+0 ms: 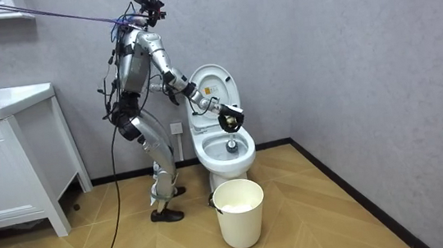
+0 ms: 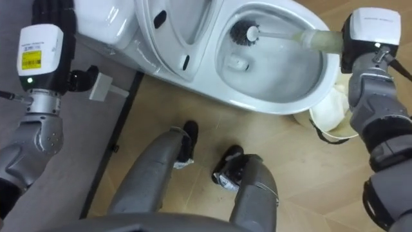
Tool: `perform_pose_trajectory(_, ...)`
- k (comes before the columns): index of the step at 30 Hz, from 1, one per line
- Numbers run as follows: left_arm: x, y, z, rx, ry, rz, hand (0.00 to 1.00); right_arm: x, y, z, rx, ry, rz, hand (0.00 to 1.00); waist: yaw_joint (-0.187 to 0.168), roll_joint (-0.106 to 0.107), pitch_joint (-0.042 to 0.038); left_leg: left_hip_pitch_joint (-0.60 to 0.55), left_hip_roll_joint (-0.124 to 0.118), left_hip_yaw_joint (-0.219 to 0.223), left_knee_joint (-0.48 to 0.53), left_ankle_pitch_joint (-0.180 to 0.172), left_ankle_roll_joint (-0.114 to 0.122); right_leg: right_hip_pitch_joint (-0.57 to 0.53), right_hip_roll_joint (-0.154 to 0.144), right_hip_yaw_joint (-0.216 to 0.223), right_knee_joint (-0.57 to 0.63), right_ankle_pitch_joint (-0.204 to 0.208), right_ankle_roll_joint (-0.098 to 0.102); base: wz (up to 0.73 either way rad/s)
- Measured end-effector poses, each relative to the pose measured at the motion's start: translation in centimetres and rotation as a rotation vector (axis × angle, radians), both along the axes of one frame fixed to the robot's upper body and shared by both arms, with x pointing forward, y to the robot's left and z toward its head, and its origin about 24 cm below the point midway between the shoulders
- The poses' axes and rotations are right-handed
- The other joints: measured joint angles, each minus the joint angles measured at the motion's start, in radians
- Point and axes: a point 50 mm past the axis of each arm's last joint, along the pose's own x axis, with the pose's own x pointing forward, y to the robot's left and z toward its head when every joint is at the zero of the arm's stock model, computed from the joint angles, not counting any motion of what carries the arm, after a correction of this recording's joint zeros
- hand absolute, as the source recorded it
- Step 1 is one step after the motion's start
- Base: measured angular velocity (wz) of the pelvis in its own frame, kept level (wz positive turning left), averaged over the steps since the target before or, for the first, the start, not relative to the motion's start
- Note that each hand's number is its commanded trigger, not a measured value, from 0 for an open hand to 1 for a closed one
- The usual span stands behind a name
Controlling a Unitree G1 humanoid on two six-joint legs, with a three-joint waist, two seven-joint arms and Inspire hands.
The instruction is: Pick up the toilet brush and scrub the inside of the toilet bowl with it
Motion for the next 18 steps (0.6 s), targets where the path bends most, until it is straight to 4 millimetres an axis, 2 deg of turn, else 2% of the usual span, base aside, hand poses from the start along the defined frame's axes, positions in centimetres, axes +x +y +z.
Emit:
perform_pose_trajectory(2, 0.0, 0.0, 0.0, 0.007, -0.002, 0.001, 0.00, -0.1, 0.3, -0.3, 0.007, 0.004, 0.005, 1.00, -0.002, 0.006, 0.0001, 0.000, 0.000, -0.005, 0.005, -0.001, 0.001, 0.004, 0.006, 0.000, -0.002, 0.002, 0.003, 0.04)
perform_pose_trajectory(7, -0.3, -0.2, -0.6, 0.034, 0.040, -0.003, 0.00, -0.7, 1.1, -1.1, -0.094, 0.040, 0.066, 1.00, 0.016, 0.045, -0.0024, 0.015, 0.001, -0.006, -0.003, -0.001, 0.001, 0.019, 0.009, -0.001, -0.017, 0.006, 0.005, -0.03)
perform_pose_trajectory(10, -0.7, -0.1, -1.1, 0.038, 0.078, -0.005, 0.00, -1.5, 2.2, -2.3, -0.147, 0.102, 0.117, 1.00, 0.027, 0.071, -0.0127, 0.029, 0.004, -0.007, -0.017, 0.000, -0.001, 0.037, 0.010, -0.014, -0.033, 0.007, 0.002, 0.01)
perform_pose_trajectory(12, -0.9, -0.1, -1.3, 0.034, 0.091, -0.007, 0.00, -2.0, 3.0, -2.8, -0.198, 0.141, 0.152, 1.00, 0.037, 0.088, -0.0148, 0.033, 0.013, -0.006, -0.019, -0.001, -0.003, 0.045, 0.021, -0.015, -0.048, 0.009, -0.001, -0.03)
perform_pose_trajectory(18, -1.4, 0.0, -1.6, 0.002, 0.102, 0.004, 0.00, -2.8, 5.1, -2.7, -0.243, 0.168, 0.204, 1.00, 0.046, 0.105, -0.0165, 0.037, 0.030, -0.015, -0.023, -0.011, -0.022, 0.063, 0.056, -0.021, -0.089, 0.016, -0.012, -0.05)
